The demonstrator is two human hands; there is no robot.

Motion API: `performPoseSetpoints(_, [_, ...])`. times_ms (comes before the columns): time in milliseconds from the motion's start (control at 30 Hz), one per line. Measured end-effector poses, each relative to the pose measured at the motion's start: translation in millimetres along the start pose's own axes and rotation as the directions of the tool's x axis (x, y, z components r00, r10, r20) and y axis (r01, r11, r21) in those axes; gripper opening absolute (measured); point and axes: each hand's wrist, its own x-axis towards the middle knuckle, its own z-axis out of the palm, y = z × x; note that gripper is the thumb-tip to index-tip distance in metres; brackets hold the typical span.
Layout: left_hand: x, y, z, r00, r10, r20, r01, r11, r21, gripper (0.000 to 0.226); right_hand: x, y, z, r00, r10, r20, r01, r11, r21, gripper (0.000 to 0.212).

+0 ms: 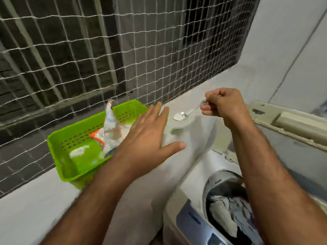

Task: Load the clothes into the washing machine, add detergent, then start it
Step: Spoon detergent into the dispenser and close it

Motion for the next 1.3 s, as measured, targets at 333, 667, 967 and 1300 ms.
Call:
performPoseSetpoints(333, [50, 83, 127, 0.98, 0.148, 0.132, -0.133, 0.984, -0.116, 0.088, -35, 77, -152, 0.945, 0.116, -0.306, -0.122, 0.993, 0.001, 0.02])
performPoseSetpoints(667, [58, 143, 275, 0.878, 0.219, 0.425, -0.203, 0.976, -0.083, 0.085, -76, 195, -264, 0.764, 0.254, -0.593, -0.284, 0.958, 0.044, 0.026])
performPoseSetpoints(967, [77, 144, 346, 0.753, 0.283, 0.595, -0.297, 0.952, -0.077, 0.09, -99, 266, -298, 0.534, 0.356, -0.767, -0.406, 0.904, 0.136, 0.02])
performPoseSetpoints(1300, [98, 134, 393, 0.656, 0.314, 0.687, -0.295, 0.944, -0.151, 0.086, -90, 291, -280, 0.676, 0.129, -0.725, -0.529, 0.771, -0.356, 0.02])
